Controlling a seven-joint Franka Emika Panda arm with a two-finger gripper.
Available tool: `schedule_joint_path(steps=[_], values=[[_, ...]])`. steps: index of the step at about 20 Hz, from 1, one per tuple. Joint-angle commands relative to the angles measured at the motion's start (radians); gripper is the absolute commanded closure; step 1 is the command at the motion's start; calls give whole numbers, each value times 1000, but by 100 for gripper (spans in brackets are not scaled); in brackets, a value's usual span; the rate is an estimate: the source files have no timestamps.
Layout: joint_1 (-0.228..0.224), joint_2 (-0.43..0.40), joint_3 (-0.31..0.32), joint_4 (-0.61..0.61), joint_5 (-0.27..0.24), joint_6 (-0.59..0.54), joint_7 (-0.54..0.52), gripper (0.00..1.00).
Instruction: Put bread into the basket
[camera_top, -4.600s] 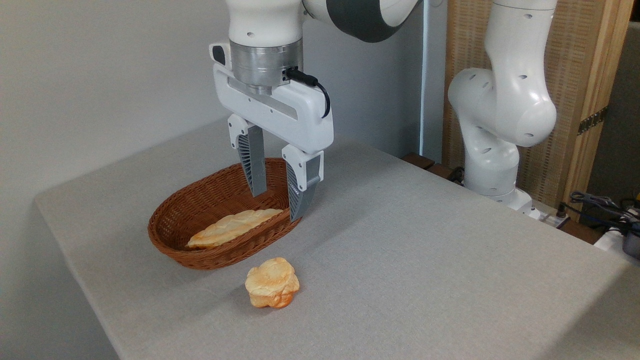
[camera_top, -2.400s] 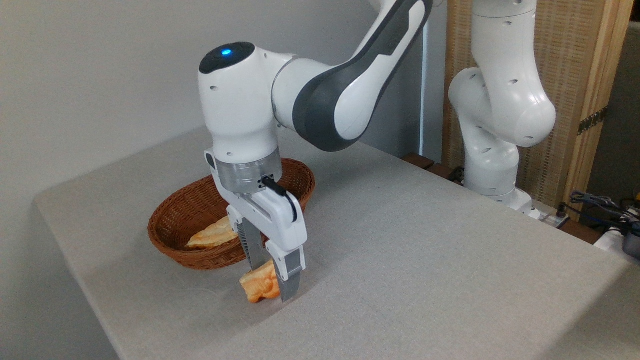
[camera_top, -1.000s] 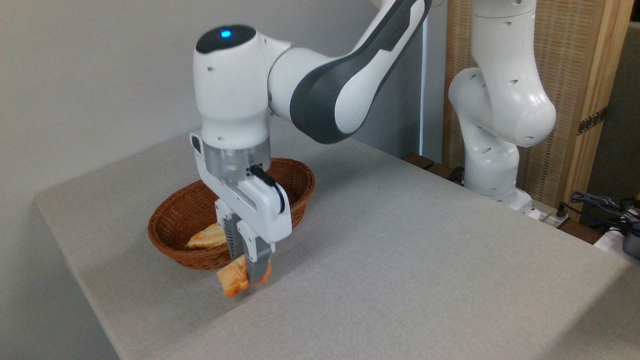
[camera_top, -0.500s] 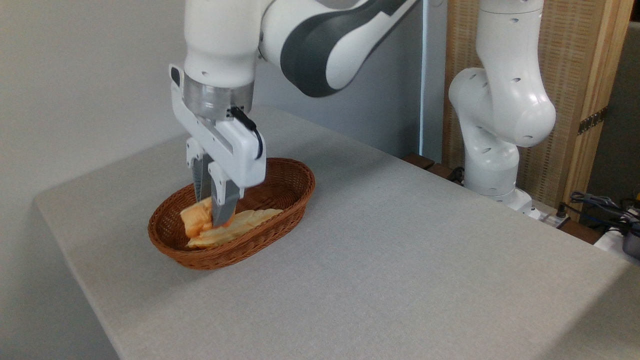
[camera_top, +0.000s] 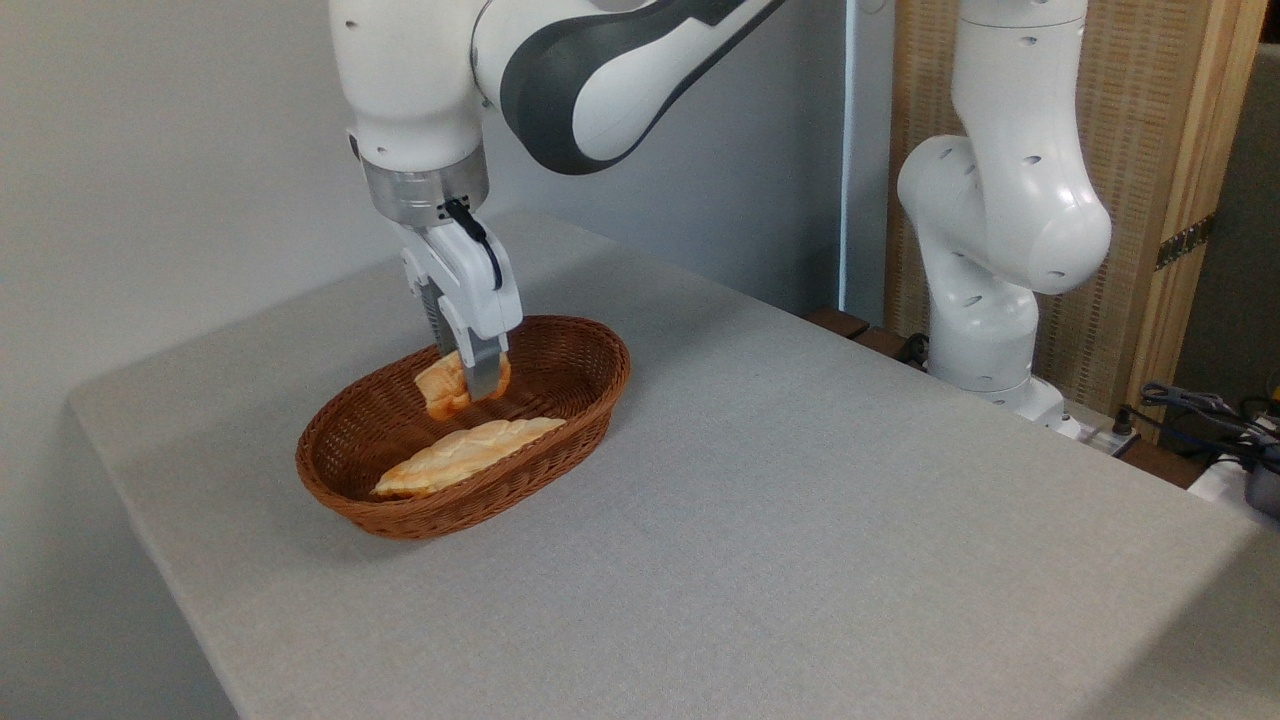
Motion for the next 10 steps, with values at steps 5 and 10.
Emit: schedule_joint_path(steps=[5,10], values=[[-8,3,-15,3,51,-55,-14,0],[-6,-8,-4,9,92,-74,-26,0]])
